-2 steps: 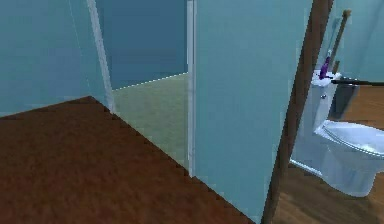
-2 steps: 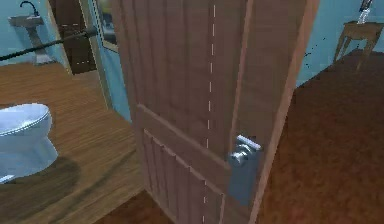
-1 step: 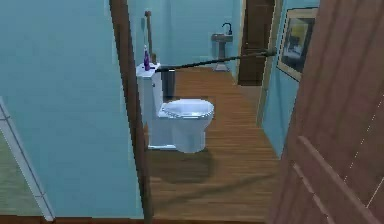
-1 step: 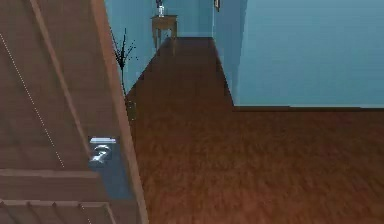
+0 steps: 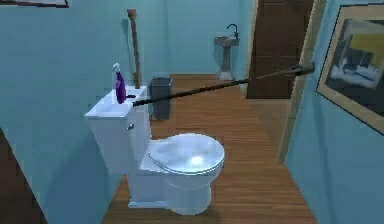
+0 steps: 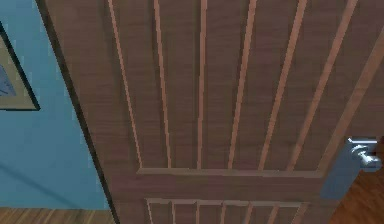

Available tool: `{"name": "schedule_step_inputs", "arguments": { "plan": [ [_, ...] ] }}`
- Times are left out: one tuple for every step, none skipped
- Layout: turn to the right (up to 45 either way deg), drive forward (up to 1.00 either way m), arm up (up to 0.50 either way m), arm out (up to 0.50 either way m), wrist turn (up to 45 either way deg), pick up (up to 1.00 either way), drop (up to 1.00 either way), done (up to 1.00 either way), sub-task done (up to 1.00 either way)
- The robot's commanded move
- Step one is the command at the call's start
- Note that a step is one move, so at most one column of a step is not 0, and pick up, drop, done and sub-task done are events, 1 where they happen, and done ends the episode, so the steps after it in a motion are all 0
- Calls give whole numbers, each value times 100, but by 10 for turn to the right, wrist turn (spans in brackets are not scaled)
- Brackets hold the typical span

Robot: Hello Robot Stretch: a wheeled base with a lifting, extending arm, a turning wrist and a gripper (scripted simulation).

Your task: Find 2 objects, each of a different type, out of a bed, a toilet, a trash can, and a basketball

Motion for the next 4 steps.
{"name": "schedule_step_inputs", "arguments": {
  "plan": [
    [0,0,0,0,0,0,0,0,100],
    [-450,0,0,0,0,0,0,0,0],
    [-450,0,0,0,0,0,0,0,0],
    [-450,0,0,0,0,0,0,0,0]
  ]
}}
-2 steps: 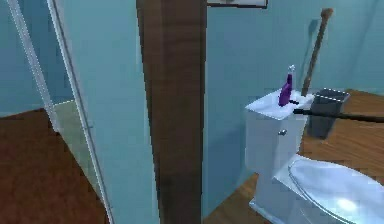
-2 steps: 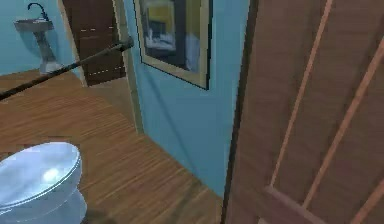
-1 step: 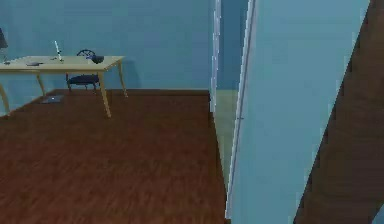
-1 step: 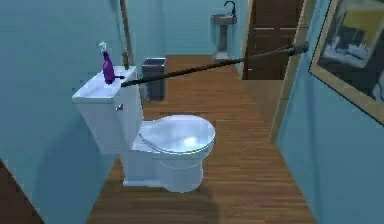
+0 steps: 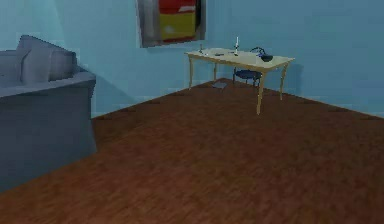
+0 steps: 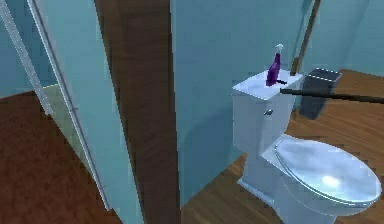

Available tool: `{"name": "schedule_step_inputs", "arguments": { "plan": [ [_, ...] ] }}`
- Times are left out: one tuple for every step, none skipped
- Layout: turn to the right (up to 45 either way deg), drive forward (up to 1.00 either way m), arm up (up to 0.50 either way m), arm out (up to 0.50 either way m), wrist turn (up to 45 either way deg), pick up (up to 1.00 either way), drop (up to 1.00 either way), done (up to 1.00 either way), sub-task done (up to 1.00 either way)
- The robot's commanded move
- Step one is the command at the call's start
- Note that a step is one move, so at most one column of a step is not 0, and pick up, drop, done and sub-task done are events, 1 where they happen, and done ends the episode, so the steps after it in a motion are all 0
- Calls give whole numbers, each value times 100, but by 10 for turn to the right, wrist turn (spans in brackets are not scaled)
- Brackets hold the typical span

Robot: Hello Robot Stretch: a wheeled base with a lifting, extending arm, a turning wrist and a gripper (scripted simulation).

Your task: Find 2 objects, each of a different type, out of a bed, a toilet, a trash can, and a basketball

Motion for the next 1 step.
{"name": "schedule_step_inputs", "arguments": {
  "plan": [
    [-150,0,0,0,0,0,0,0,0]
  ]
}}
